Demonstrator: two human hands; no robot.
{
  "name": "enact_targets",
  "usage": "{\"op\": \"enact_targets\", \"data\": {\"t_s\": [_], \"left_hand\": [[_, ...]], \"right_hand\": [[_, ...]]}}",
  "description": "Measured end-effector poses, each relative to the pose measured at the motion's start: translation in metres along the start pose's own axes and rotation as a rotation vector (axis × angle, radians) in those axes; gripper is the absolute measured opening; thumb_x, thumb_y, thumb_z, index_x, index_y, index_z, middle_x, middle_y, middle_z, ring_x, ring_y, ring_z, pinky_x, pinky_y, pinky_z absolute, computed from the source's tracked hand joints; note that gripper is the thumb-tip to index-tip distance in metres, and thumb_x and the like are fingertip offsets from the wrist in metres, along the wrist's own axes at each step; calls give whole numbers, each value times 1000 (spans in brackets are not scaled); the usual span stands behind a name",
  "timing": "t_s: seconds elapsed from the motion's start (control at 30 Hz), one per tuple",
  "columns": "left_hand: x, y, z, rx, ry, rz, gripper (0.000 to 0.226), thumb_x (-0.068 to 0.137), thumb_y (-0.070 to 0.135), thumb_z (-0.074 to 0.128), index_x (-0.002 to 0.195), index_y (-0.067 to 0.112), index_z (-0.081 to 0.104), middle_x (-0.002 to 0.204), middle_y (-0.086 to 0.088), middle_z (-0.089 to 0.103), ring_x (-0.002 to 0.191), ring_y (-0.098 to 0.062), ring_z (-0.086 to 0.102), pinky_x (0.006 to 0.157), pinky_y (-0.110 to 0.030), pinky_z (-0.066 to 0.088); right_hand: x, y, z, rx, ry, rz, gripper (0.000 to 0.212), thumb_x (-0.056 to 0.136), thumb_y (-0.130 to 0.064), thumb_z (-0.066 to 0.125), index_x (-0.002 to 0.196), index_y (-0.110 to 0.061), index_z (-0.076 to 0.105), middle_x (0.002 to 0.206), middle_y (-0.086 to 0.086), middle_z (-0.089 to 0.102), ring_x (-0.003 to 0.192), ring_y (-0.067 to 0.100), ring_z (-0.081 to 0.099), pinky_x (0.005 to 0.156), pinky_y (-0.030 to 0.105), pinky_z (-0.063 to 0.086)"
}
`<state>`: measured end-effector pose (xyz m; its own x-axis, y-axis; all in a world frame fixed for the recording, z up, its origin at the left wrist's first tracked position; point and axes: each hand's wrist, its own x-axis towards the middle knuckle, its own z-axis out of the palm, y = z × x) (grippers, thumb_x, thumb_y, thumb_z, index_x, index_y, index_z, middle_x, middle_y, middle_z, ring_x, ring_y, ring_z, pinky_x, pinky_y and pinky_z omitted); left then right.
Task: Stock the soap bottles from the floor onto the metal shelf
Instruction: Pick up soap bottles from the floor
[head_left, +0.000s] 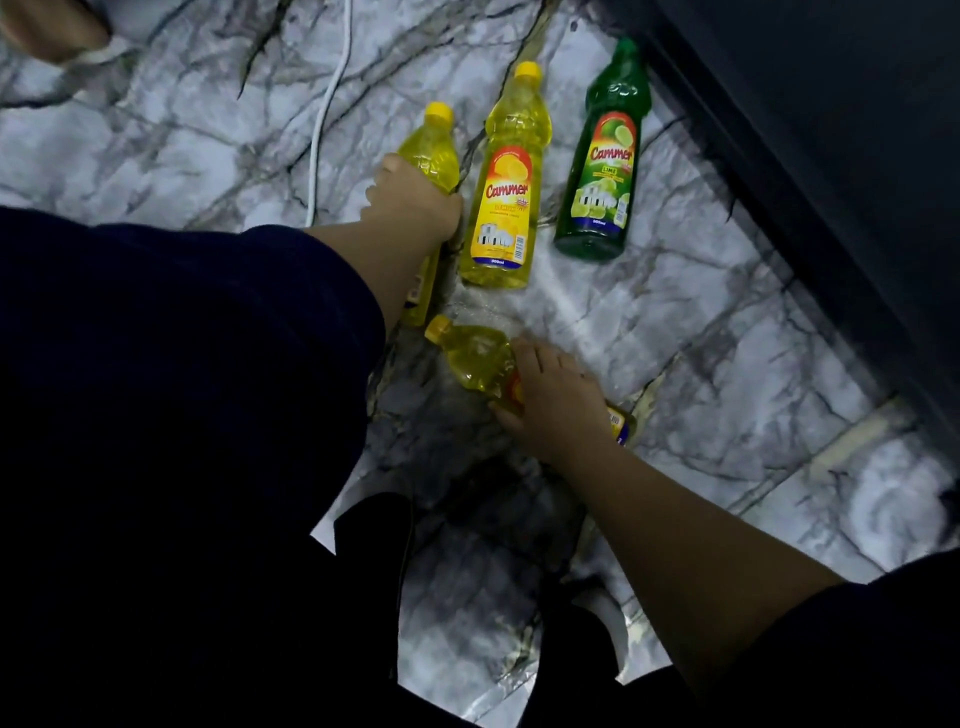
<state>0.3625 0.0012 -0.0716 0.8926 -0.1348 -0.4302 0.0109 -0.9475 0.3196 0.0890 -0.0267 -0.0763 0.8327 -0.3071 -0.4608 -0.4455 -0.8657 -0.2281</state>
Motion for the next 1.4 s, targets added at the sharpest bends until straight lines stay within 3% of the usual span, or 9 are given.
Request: {"op": "enact_targets", "data": {"t_s": [0.27, 0.5, 0.63, 0.7, 0.8, 0.97, 1.07, 1.3, 1.4], "left_hand": [[-8, -2, 8, 104, 61, 99, 87, 93, 55, 65, 152, 1, 29, 154, -15, 42, 142, -35, 41, 110, -49, 38], [-43, -7, -15, -30, 50, 232, 86, 92, 58, 65, 148, 2, 32, 148, -18, 46, 131, -44, 52, 104, -53, 45], [-73, 0, -26, -210, 29, 352, 77, 89, 60, 67, 135, 5, 39, 139, -20, 54, 126, -42, 56, 102, -52, 47], [-91, 13, -37, -303, 36, 450, 89, 91, 55, 69, 155, 7, 29, 155, -19, 44, 141, -36, 45, 114, -45, 39], [-117, 37, -57, -409, 79, 575, 96, 96, 39, 71, 164, 6, 12, 168, -15, 26, 154, -27, 28, 120, -27, 20], [-147, 74, -86, -466, 131, 754, 91, 96, 46, 66, 164, 14, 16, 168, -7, 23, 155, -17, 23, 124, -31, 21], [-165, 98, -108, -482, 130, 883, 87, 98, 46, 65, 165, 24, 15, 168, 1, 25, 151, -1, 22, 111, -9, 20], [-220, 166, -168, -620, 103, 1085, 84, 99, 38, 66, 164, 41, 13, 156, 9, 34, 123, 35, 22, 94, 9, 19], [-247, 196, -198, -722, 97, 1171, 85, 99, 28, 69, 165, 36, 16, 150, 17, 32, 115, 43, 23, 90, 12, 20]], "right_hand": [[-4, 1, -4, 41, 12, 84, 79, 96, -61, 57, 155, -16, 30, 142, 7, 48, 126, 31, 53, 89, 46, 49], [-19, 23, -51, 280, 157, 243, 76, 96, -61, 59, 147, -10, 34, 135, 11, 54, 118, 37, 60, 83, 47, 49], [-31, 32, -85, 434, 318, 343, 97, 96, -58, 61, 165, -17, 8, 154, 12, 49, 123, 37, 61, 86, 44, 50], [-33, 34, -109, 490, 407, 365, 105, 97, -57, 61, 166, -26, -12, 159, 11, 45, 122, 36, 64, 82, 42, 50], [-34, 36, -145, 557, 569, 390, 107, 97, -56, 62, 164, -35, -19, 163, 8, 42, 117, 38, 66, 81, 42, 52], [-41, 43, -192, 548, 734, 362, 102, 98, -57, 60, 163, -41, -17, 159, 1, 40, 108, 39, 68, 71, 44, 53], [-58, 45, -220, 565, 844, 333, 95, 97, -56, 60, 161, -52, -12, 151, -2, 44, 102, 37, 69, 73, 45, 54], [-119, 59, -316, 537, 1125, 308, 94, 97, -55, 64, 161, -55, -7, 150, -9, 46, 106, 24, 68, 80, 43, 56], [-154, 64, -369, 525, 1264, 272, 95, 97, -53, 67, 162, -54, -3, 148, -22, 42, 112, 12, 62, 87, 39, 54]]}}
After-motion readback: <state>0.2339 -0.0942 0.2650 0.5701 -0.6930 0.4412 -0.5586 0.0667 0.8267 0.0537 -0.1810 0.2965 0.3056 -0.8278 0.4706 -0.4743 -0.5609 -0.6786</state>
